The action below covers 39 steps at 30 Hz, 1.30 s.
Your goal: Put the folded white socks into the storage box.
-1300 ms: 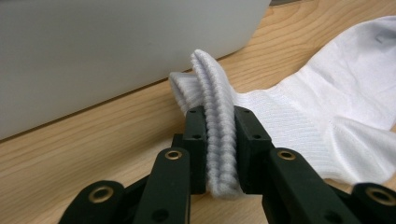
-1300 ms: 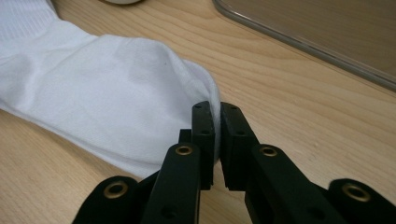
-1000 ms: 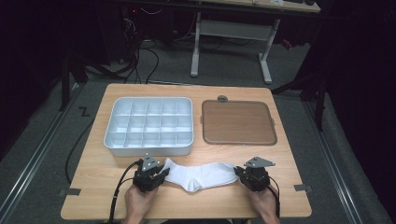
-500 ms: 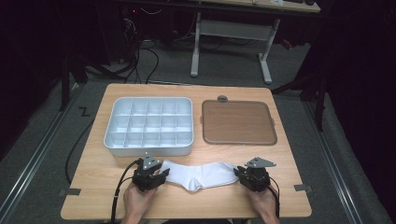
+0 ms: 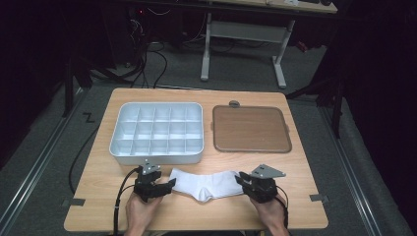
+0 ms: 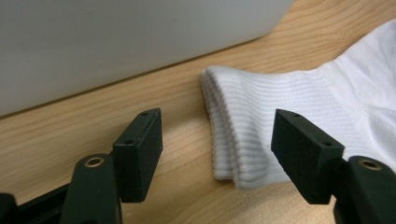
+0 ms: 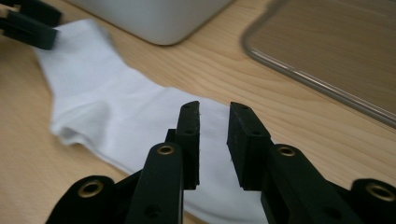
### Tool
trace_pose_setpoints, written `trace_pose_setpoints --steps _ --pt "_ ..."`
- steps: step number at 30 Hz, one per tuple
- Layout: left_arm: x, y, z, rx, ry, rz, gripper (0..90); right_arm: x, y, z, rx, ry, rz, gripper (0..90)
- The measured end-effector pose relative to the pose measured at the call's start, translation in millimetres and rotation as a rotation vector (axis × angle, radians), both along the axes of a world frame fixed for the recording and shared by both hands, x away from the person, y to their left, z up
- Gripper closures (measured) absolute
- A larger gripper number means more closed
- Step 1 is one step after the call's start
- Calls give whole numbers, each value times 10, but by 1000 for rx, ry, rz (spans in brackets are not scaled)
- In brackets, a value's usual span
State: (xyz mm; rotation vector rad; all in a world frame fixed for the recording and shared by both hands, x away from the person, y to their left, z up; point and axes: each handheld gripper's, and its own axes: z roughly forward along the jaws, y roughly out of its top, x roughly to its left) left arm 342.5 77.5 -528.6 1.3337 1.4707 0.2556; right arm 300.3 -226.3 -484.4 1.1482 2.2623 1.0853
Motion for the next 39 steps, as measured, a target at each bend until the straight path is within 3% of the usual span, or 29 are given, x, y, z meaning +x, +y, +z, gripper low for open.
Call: trace_pose_setpoints --steps 4,6,8,13,17,18,23,26,31,39 --pt "-1 -36 -30 0 16 2 376 64 353 -107 -5 34 89 775" --pt "-10 -46 -34 13 11 6 391 94 463 -162 -12 50 105 780" --pt "-12 -50 -34 16 10 5 401 107 508 -188 -13 57 110 783" --pt "-40 -123 -48 89 -10 -5 442 143 650 -300 -39 79 125 791" --pt "-80 -188 -50 108 -21 -22 515 146 687 -400 -82 91 129 793" --pt "-80 -188 -50 108 -21 -22 569 146 687 -400 -82 91 129 793" --pt "-82 -197 -36 92 -4 -32 617 131 678 -415 -78 76 127 795" --pt "-85 -199 -30 75 7 -48 712 126 679 -422 -78 68 129 794" --pt "-55 -155 -10 24 47 -72 764 116 677 -430 -77 62 126 791" --pt "-77 -84 95 -30 29 -81 782 109 699 -425 -93 59 132 790"
